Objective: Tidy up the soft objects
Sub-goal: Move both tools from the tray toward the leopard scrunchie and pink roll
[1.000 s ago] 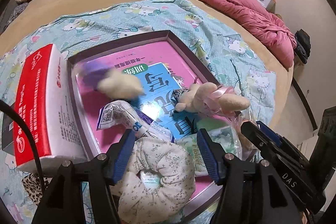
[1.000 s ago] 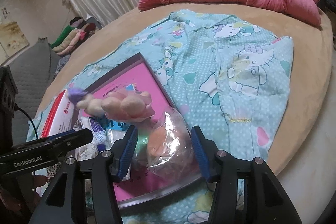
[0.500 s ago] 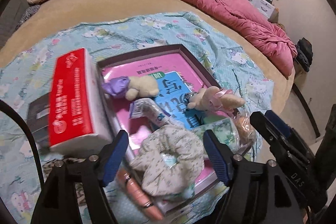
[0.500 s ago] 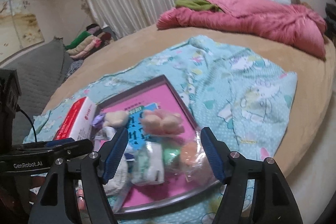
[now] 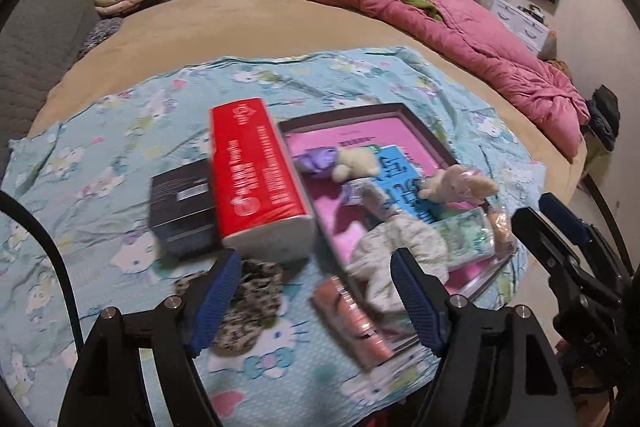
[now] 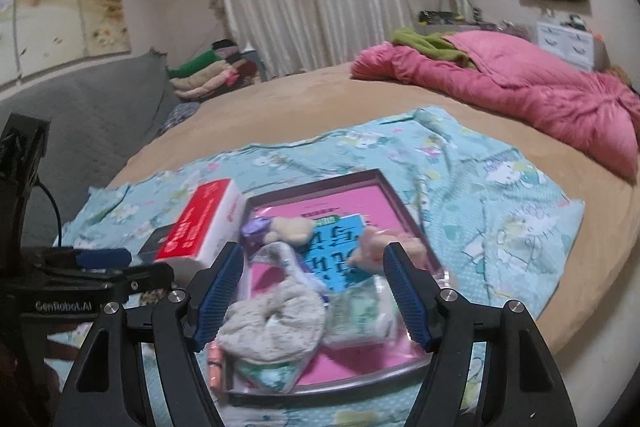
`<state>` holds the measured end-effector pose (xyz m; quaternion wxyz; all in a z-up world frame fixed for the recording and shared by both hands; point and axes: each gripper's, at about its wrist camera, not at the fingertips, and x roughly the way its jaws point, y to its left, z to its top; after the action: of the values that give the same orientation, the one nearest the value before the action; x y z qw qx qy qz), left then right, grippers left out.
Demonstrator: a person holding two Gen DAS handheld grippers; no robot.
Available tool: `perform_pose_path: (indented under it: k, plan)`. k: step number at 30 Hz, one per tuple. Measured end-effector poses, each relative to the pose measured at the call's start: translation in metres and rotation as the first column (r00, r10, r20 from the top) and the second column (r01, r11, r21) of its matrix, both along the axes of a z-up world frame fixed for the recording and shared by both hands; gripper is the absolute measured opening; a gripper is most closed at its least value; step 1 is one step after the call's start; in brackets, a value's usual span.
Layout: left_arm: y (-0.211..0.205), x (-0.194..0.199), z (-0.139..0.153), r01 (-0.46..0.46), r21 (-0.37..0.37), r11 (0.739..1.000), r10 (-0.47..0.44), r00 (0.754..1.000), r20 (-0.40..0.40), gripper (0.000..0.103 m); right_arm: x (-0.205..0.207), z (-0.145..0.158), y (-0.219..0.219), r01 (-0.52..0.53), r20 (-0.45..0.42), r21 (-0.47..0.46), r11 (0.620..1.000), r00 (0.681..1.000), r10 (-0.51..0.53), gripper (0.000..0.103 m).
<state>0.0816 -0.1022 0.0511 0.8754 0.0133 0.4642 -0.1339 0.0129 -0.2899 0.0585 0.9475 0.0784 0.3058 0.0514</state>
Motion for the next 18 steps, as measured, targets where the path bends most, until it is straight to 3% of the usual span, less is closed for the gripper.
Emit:
perform_pose_path:
  k: [10,13,18]
  plan:
    - [0.054,-0.005,-0.015,-0.081,-0.001,0.997,0.081,0.996,-0.026,0.077,-0.014,0.009,0.064,-0.197,-0.022,-0.129,0.972,0.98,0.195,0.074]
    - [0.069,-0.005,-0.026,-0.101,-0.011,0.995,0.1,0.994,-0.047,0.077,-0.016,0.006,0.085,-0.26,-0.062,-0.16,0.952,0.965,0.254,0.074]
    - [0.084,-0.003,-0.049,-0.116,-0.013,0.993,0.115,0.989,-0.092,0.077,-0.006,-0.021,0.118,-0.33,-0.209,-0.162,0.93,0.932,0.295,0.074]
